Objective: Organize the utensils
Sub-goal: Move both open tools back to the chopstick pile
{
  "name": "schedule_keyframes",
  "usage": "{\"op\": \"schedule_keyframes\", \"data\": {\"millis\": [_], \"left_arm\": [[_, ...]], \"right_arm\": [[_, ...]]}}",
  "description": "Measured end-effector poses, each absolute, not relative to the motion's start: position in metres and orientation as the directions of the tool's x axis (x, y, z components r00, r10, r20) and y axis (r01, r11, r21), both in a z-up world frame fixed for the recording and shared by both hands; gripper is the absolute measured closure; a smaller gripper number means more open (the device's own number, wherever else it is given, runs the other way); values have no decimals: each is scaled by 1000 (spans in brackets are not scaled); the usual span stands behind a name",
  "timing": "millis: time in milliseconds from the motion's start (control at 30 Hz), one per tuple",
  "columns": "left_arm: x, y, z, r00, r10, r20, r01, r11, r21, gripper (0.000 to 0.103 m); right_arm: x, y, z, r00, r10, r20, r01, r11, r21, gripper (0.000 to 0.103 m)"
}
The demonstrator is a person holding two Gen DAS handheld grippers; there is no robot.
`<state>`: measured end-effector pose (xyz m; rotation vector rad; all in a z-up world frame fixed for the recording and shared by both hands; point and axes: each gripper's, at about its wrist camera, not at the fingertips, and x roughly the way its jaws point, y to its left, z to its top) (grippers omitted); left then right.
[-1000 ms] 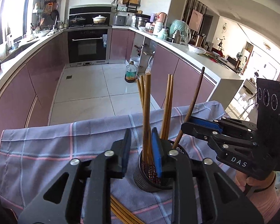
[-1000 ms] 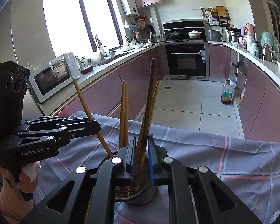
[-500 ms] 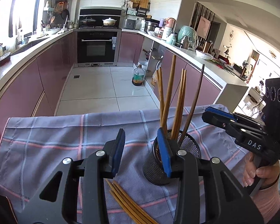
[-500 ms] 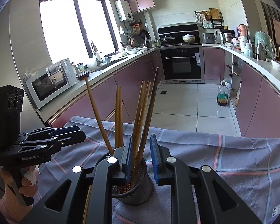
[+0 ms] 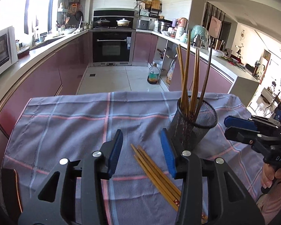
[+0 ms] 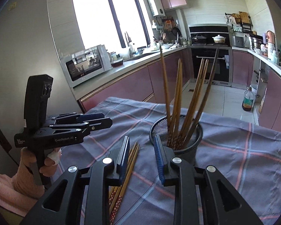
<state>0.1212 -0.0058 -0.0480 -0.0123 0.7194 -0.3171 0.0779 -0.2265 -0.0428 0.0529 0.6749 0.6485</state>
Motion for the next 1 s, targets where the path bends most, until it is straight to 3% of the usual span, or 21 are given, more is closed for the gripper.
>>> {"op": "schedule_keyframes", "data": {"millis": [400, 1000], "left_arm": [[96, 4, -120, 579, -298, -759, 253, 951, -180, 62], [94, -21, -137, 523, -311, -794, 286, 941, -180, 61]], "right_arm": [[82, -185, -114, 424, 566, -707, -522, 791, 321, 78], [77, -174, -129, 435, 512, -740, -516, 816, 261, 78]]}}
